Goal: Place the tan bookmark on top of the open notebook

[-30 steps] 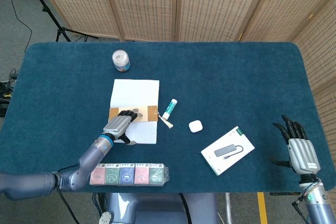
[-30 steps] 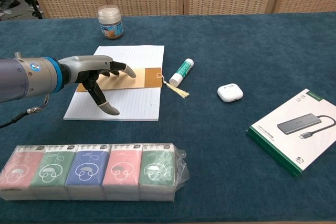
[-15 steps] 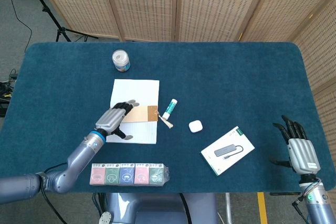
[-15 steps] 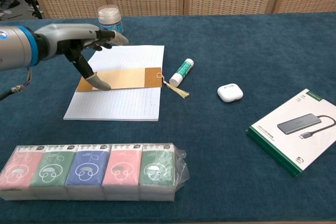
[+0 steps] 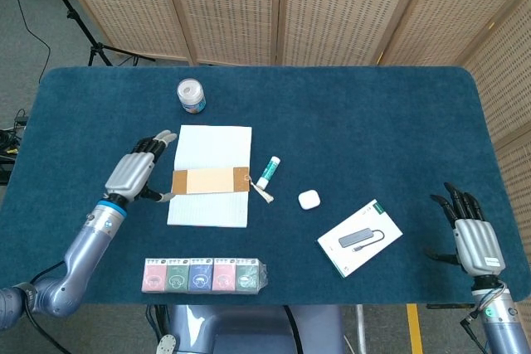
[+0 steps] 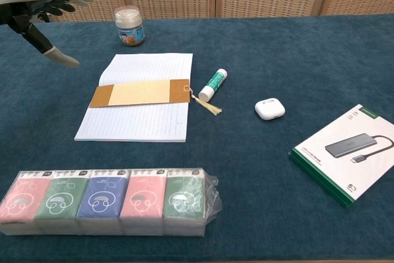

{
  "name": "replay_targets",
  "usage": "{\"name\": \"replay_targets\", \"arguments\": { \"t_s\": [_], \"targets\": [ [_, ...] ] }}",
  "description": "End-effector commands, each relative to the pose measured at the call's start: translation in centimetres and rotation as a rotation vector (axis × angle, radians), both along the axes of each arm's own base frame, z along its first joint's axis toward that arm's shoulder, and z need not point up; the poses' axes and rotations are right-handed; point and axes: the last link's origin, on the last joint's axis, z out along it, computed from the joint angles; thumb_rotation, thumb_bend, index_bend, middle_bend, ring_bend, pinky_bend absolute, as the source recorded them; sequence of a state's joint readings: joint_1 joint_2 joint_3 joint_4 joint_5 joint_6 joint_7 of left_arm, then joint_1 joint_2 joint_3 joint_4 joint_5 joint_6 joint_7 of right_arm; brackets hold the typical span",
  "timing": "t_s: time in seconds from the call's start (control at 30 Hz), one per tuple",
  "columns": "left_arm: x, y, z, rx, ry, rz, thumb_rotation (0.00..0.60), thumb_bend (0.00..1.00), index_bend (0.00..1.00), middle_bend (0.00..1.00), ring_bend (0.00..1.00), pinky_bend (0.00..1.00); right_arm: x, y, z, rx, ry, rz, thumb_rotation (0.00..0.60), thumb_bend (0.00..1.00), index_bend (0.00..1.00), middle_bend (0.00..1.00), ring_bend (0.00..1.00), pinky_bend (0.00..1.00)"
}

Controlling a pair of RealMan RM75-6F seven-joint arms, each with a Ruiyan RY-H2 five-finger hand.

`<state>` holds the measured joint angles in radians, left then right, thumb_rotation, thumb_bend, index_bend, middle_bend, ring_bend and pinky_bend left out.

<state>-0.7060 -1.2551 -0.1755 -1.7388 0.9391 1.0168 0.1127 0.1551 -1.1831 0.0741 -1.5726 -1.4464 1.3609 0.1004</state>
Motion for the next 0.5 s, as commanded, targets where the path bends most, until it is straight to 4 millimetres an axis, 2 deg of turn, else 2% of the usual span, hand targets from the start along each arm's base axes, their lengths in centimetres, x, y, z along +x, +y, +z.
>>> {"name": "replay_targets", "arguments": {
  "t_s": [0.03, 0.07, 0.27, 0.5],
  "targets": [
    [-3.6, -1.3, 2.4, 0.119, 0.066, 0.034, 0.6, 0.0, 0.0, 0.0, 0.0, 0.02, 0.1, 0.1, 0.0, -0.002, -0.003, 0.006, 0.6, 0.0, 0.15, 0.0, 0.0, 0.0],
    [-4.8, -2.1, 3.1, 0.168, 0.086, 0.045, 0.6, 0.0, 0.0, 0.0, 0.0, 0.02, 0.1, 0.1, 0.1, -0.006, -0.005, 0.01, 0.6, 0.0, 0.15, 0.0, 0.0, 0.0],
    [-9.0, -6.1, 4.8, 0.332, 0.117, 0.096, 0.6, 0.0, 0.0, 0.0, 0.0, 0.02, 0.3, 0.2, 0.2, -0.025, -0.008, 0.03, 0.6, 0.0, 0.15, 0.0, 0.0, 0.0],
    [-13.1, -11.2, 5.7, 0.433, 0.17, 0.239, 0.6, 0.0, 0.0, 0.0, 0.0, 0.02, 0.6, 0.2, 0.4, -0.069, -0.016, 0.079, 0.6, 0.0, 0.15, 0.0, 0.0, 0.0]
  ]
}}
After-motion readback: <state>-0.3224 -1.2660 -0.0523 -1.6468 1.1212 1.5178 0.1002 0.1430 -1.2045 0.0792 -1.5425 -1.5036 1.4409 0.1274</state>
